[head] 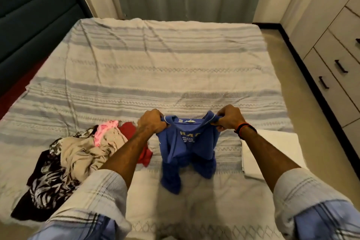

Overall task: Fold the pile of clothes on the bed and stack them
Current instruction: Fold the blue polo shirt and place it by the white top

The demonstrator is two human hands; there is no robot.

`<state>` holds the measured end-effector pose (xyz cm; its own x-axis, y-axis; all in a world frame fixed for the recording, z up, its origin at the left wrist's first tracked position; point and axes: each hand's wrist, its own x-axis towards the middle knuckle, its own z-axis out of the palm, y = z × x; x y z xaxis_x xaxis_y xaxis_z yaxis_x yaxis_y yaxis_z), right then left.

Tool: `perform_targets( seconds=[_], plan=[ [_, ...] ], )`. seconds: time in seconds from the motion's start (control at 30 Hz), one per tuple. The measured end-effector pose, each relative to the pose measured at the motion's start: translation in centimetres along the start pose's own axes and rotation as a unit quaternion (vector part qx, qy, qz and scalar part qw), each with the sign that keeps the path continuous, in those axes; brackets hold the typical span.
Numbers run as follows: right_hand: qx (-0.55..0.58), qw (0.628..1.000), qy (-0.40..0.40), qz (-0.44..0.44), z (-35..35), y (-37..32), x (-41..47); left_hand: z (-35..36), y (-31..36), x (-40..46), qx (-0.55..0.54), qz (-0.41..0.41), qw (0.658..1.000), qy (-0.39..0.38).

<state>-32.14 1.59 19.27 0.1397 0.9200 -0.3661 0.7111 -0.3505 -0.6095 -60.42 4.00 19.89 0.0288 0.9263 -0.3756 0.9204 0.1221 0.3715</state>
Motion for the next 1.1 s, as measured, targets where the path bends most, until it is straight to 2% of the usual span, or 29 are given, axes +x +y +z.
perform_targets(
  seconds=[0.27, 0.4, 0.5, 0.6, 0.67, 0.7, 0.77, 0.83, 0.93, 1.1],
  plan=[
    [-0.048, 0.998, -0.028, 0.032, 4.4, 4.2, 6.5, 6.4, -1.4, 6.7, -0.014, -0.034, 0.999, -0.033],
    [-0.044, 0.997, -0.047, 0.049, 4.3, 3.6, 11.0, 6.8, -1.2, 11.1, -0.026, -0.048, 0.997, -0.053],
    [-0.043, 0.996, -0.038, 0.066, 3.7, 2.2, 15.8, 5.7, -0.2, 15.7, -0.041, -0.057, 0.997, -0.039],
    [0.001, 0.997, 0.019, 0.081, 3.3, 0.5, 21.5, 4.5, 1.3, 21.4, -0.128, -0.081, 0.988, 0.029],
    [0.025, 0.995, 0.066, 0.07, 3.3, -0.5, 24.5, 4.2, 2.3, 24.7, -0.225, -0.083, 0.968, 0.073],
    [0.055, 0.994, 0.069, 0.06, 3.5, -1.0, 25.9, 4.4, 2.6, 26.5, -0.266, -0.077, 0.958, 0.071],
    [0.153, 0.987, 0.034, 0.04, 4.2, -1.5, 27.5, 5.3, 2.7, 28.8, -0.33, -0.06, 0.941, 0.037],
    [0.197, 0.98, -0.008, 0.024, 5.5, -0.9, 27.8, 6.6, 2.2, 29.3, -0.356, -0.05, 0.933, 0.009],
    [0.156, 0.986, -0.052, 0.027, 8.5, 1.8, 27.7, 9.7, 0.8, 28.5, -0.328, -0.064, 0.942, -0.035],
    [0.12, 0.984, -0.084, 0.099, 12.8, 5.6, 24.9, 14.6, -2.1, 25.5, -0.237, -0.101, 0.961, -0.095]
  ],
)
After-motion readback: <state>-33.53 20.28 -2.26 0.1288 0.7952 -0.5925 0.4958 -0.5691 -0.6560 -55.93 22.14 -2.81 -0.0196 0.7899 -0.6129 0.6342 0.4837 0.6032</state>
